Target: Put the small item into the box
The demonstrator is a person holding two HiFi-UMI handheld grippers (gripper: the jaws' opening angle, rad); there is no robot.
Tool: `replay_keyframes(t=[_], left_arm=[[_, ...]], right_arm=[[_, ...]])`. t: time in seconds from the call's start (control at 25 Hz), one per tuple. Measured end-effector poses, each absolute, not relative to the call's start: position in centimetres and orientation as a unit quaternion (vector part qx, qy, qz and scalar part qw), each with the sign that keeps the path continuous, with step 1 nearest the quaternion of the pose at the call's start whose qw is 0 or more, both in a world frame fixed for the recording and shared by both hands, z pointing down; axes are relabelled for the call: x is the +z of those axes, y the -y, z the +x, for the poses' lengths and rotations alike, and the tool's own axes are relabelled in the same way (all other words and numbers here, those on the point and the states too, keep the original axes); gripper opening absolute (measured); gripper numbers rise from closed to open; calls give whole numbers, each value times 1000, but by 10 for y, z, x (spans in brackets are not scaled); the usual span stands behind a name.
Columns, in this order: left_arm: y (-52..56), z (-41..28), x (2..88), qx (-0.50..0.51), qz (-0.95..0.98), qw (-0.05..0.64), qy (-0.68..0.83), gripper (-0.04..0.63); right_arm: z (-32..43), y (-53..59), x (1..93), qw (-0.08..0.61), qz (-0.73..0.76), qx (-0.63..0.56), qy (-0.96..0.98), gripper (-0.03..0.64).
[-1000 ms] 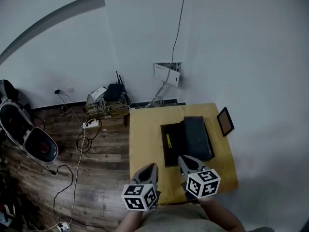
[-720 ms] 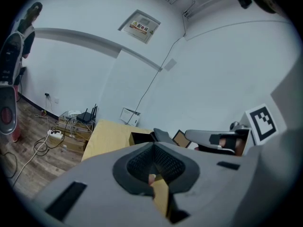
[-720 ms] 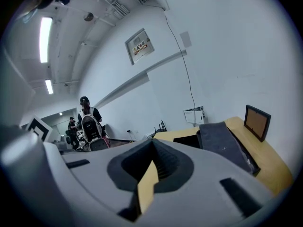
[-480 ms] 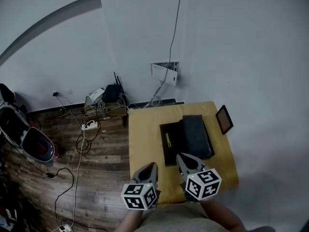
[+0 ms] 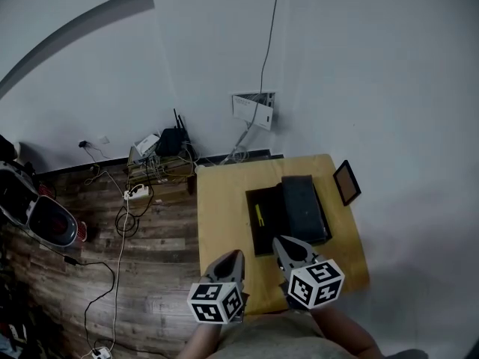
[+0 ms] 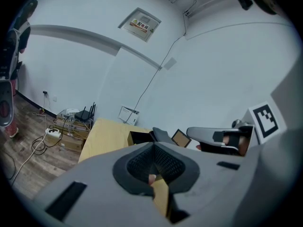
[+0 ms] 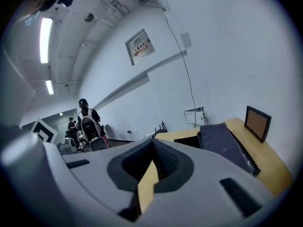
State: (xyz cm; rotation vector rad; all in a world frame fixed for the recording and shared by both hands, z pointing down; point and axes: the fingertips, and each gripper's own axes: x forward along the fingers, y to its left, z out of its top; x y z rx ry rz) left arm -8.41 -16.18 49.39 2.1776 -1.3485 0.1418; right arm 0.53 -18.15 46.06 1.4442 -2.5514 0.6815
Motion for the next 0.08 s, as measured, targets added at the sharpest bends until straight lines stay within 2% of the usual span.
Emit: replay_keyframes(t=[0.08], left_arm=[[164,-84,494,53,814,285,503,3]], right_arm=[[4,183,460,68,478,224,846,0]])
